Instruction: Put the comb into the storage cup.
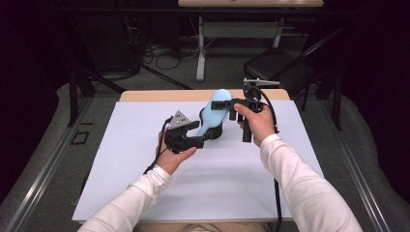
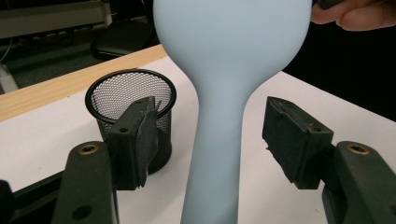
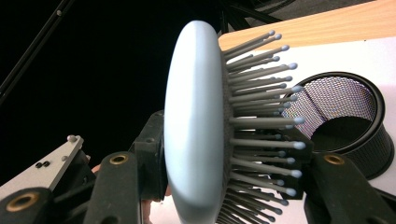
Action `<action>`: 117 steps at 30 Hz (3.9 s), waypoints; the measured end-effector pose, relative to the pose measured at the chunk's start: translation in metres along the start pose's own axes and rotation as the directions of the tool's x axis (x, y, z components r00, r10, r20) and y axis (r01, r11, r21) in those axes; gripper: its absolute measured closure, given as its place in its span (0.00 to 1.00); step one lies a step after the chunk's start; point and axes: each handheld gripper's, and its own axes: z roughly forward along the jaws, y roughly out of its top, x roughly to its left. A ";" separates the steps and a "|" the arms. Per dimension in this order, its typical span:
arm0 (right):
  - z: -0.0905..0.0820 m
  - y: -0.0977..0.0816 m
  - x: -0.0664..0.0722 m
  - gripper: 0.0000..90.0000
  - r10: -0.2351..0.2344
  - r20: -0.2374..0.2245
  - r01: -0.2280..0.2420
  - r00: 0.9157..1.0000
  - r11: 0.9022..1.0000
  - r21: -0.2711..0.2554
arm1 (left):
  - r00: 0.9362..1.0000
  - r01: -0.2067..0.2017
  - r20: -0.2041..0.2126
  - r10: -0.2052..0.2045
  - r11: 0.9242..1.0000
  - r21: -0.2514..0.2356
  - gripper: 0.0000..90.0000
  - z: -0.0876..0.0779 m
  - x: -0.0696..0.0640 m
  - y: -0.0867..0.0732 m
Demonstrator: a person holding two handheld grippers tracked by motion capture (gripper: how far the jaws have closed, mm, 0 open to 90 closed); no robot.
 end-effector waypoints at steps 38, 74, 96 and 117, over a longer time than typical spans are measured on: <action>-0.007 0.002 -0.001 0.53 -0.004 0.021 0.004 1.000 1.000 -0.020 | 0.999 0.018 -0.029 -0.018 1.000 0.007 0.00 -0.019 0.003 0.006; -0.026 0.011 0.005 0.53 -0.033 0.054 0.036 0.998 0.998 -0.055 | 0.996 0.047 -0.083 -0.043 0.998 0.042 0.00 -0.047 0.011 0.003; -0.040 0.031 0.014 0.53 -0.066 0.100 0.076 0.993 0.993 -0.093 | 0.989 0.092 -0.125 -0.084 0.994 0.059 0.00 -0.055 0.017 -0.002; -0.038 0.041 0.009 0.53 -0.076 0.167 0.096 0.983 0.988 -0.118 | 0.979 0.141 -0.155 -0.131 0.989 0.053 0.00 -0.063 0.031 -0.013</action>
